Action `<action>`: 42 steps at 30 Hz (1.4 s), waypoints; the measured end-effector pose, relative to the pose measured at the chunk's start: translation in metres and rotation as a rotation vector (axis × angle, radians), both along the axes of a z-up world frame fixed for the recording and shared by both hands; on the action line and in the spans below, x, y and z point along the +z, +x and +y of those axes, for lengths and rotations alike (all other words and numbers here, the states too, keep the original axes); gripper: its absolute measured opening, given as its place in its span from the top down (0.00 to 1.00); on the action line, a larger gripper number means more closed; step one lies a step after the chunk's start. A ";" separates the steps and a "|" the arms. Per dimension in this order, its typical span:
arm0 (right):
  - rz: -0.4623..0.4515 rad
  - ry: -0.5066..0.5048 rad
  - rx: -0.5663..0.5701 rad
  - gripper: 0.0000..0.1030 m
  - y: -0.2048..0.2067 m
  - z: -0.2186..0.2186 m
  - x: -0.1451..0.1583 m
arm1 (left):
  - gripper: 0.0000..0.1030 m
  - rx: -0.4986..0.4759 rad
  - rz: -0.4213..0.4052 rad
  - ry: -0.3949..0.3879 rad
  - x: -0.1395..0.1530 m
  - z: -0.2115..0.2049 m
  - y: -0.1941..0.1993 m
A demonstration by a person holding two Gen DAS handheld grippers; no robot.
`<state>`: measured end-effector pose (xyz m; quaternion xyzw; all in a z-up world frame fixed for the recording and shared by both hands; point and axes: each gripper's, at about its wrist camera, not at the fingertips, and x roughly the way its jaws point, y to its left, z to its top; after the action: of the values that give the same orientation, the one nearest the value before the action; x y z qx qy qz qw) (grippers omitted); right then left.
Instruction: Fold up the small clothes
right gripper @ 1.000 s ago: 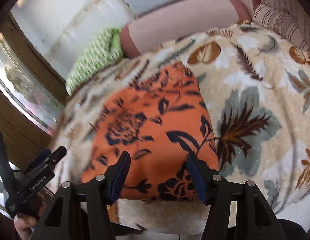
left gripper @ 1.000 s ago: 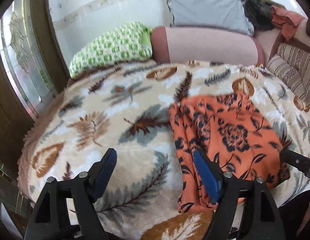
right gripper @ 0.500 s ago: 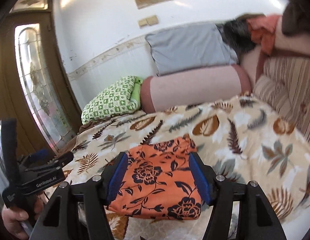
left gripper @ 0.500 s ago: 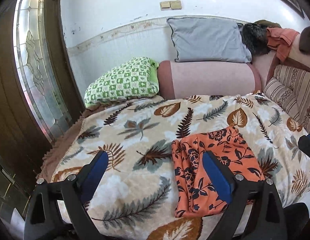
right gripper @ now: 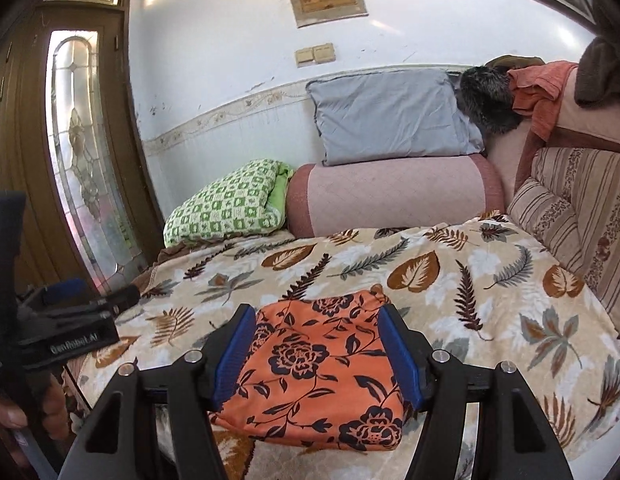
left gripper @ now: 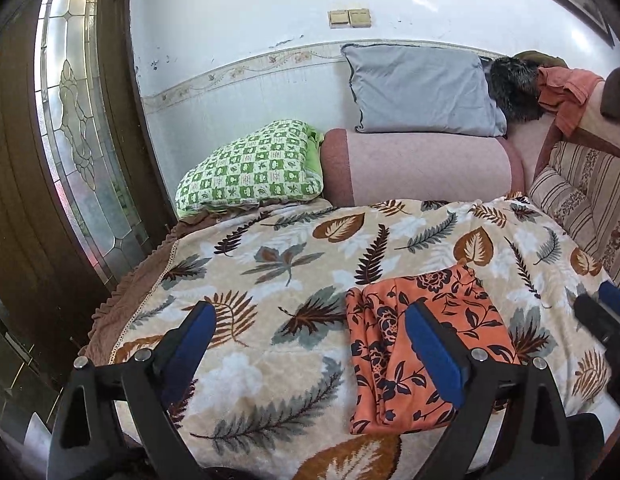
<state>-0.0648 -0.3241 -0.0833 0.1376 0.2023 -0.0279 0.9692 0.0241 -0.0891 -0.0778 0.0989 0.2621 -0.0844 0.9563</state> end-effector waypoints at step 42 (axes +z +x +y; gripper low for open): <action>0.020 -0.035 0.044 0.35 0.006 0.017 -0.007 | 0.07 0.070 -0.044 0.047 0.004 0.005 -0.006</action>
<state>-0.0590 -0.3075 -0.0908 0.1159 0.2146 -0.0116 0.9697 0.0177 -0.0840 -0.0743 0.1141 0.2462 -0.0423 0.9615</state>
